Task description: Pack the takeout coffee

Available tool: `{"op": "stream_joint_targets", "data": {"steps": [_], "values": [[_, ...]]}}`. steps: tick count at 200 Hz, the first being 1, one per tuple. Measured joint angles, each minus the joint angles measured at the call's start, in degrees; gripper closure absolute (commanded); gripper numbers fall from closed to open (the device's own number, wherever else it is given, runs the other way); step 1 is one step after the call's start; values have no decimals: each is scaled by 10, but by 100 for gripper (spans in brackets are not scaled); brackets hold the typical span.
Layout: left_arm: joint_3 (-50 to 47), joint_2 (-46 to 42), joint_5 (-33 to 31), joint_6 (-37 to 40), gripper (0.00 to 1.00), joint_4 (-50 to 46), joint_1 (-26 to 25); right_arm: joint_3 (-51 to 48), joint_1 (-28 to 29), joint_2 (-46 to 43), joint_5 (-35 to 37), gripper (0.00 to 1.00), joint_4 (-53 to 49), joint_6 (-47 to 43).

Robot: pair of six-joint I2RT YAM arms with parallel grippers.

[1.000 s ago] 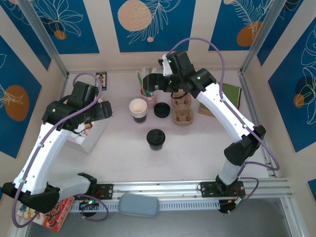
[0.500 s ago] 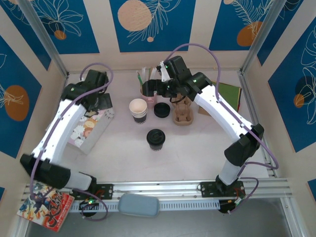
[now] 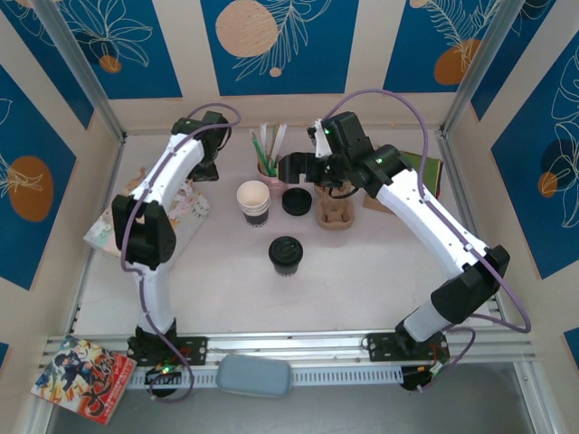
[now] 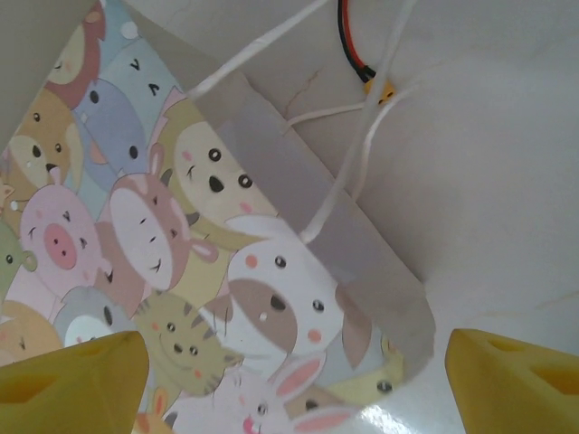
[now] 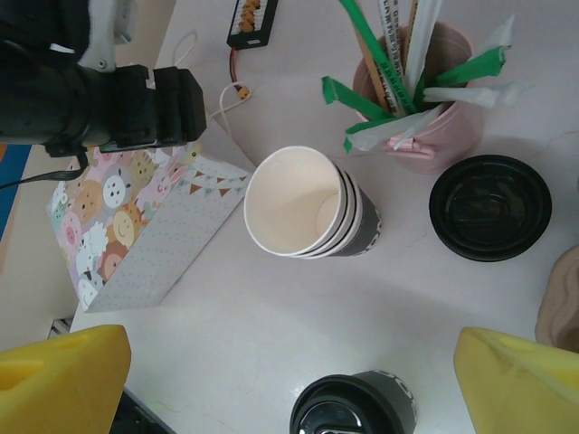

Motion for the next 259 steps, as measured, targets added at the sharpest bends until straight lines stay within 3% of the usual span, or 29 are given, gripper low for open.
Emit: {"op": "stream_joint_targets", "data": {"steps": [59,97,133,162,174,205,259], "values": [[38,64,-4,-8,25,-28,21,-37,-28,-4,-11,7,19,2],[38,72,-3,-14,37,-36,33,-46,-48,-4,-27,7,32,2],[38,74,4,-22,63,-37,40,-47,-64,-4,-46,7,44,2],[38,75,8,-21,73,-40,41,-49,-73,-4,-56,7,49,2],[38,75,9,-24,84,-42,41,-52,-76,-4,-61,7,52,2],[31,65,10,-21,100,-51,41,-57,-79,-4,-70,7,56,2],[2,-54,12,-18,100,-67,41,-59,-78,-3,-87,7,73,4]]}}
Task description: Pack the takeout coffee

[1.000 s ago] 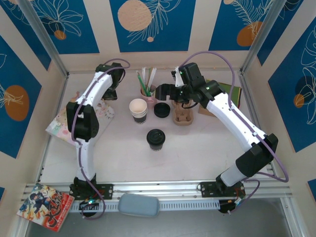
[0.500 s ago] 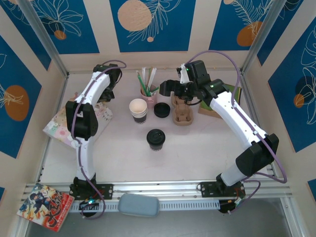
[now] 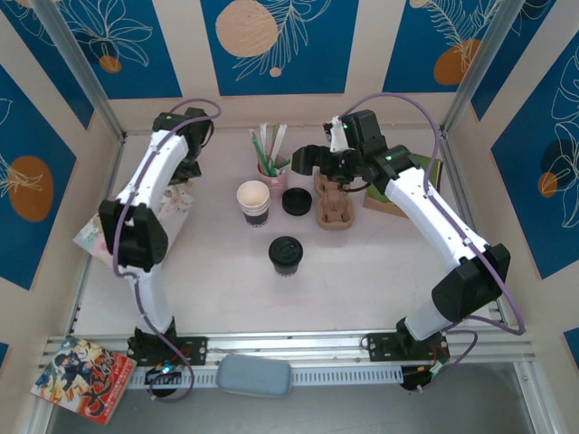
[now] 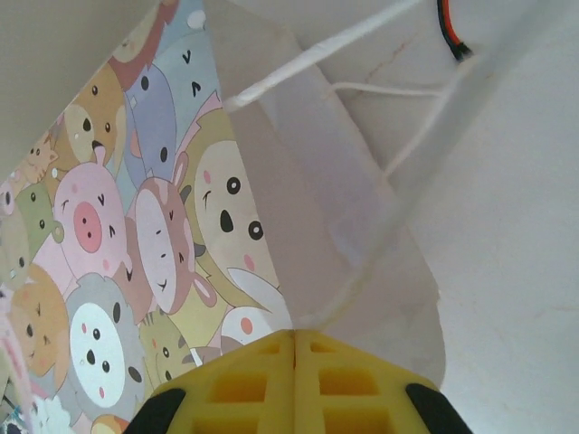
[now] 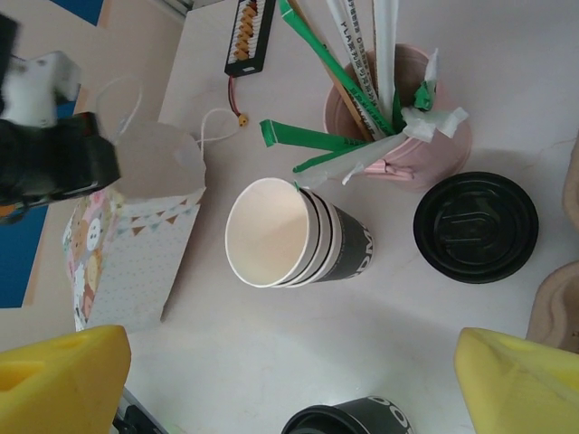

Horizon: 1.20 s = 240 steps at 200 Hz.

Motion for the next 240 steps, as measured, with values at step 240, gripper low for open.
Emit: {"op": "stream_joint_targets", "data": {"steps": [240], "values": [[-354,-611,295,85,100,217,0,199,97,161,9,7,-42,3]]}}
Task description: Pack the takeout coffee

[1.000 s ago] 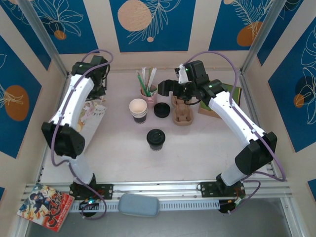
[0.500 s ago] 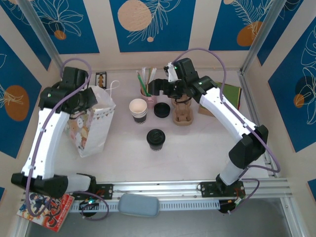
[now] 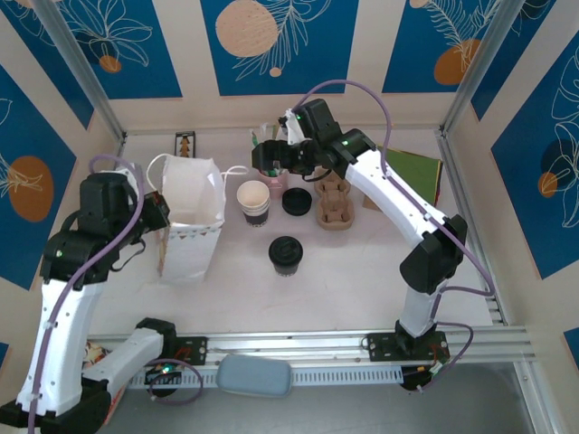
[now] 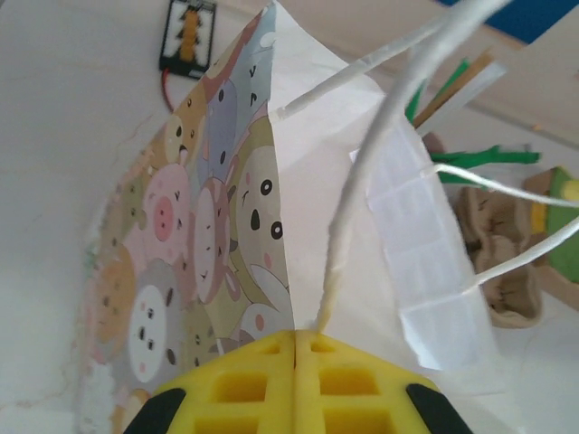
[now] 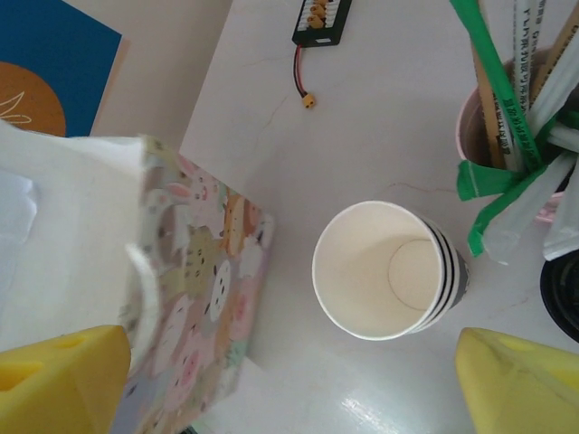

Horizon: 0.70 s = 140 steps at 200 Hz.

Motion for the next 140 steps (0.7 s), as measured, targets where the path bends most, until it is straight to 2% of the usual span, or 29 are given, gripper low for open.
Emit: {"op": "stream_joint_targets", "data": {"steps": [48,89,95,106,119,127,140], "values": [[-13,16,40,8,100,53,0,17,11,9,7,7,-11,-6],[-79,-23,45,3,99,78,0,17,11,9,13,7,-20,-6],[-92,-31,45,1,95,81,0,17,11,9,13,7,-20,-6],[-119,-45,46,-7,82,84,0,17,11,10,13,7,-20,-7],[-144,-60,43,-13,75,83,0,17,12,12,13,7,-21,-6],[-154,-67,39,-17,63,83,0,20,13,15,13,7,-23,-7],[-158,-75,33,-17,60,80,0,28,14,20,13,7,-24,-8]]}}
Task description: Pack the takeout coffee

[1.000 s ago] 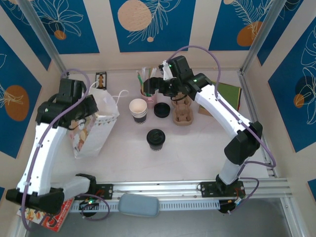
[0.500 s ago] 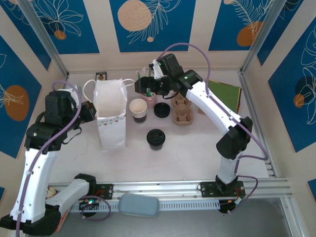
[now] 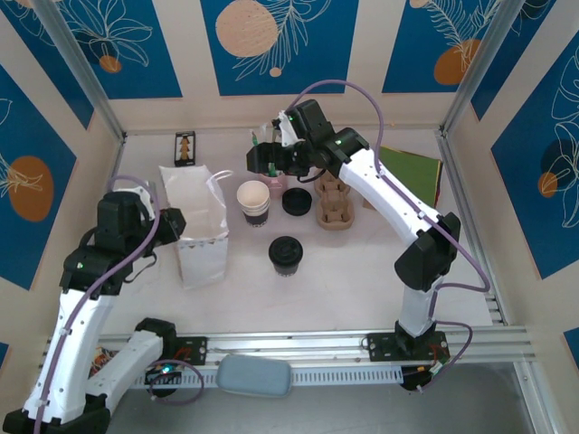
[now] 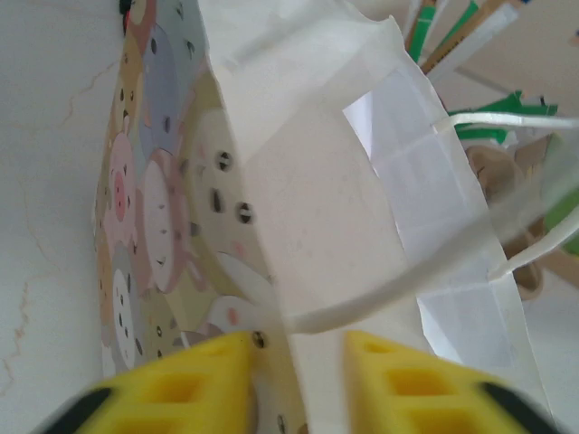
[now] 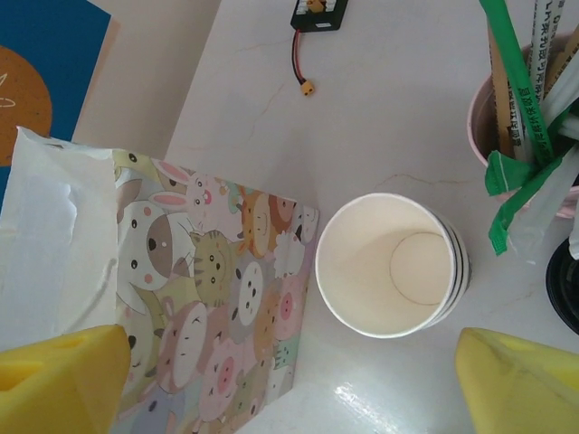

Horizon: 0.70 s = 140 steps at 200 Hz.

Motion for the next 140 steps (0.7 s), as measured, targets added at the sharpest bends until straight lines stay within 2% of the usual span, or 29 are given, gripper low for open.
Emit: {"op": "stream_joint_targets", "data": {"steps": [24,39,56,74,86,140], "values": [[0,-1,-5,-1,51,-3,0,11,1,6,0,7,-3,0],[3,1,-13,0,29,-10,0,15,0,6,0,7,-7,-1],[12,3,-27,-6,15,-27,0,17,1,6,2,7,-10,-1],[31,5,-47,-7,14,-49,0,17,0,6,3,7,-12,-5],[46,4,-56,-4,0,-62,0,17,0,6,4,7,-12,-6],[97,5,-78,-12,0,-123,0,17,0,6,13,6,-16,-11]]}}
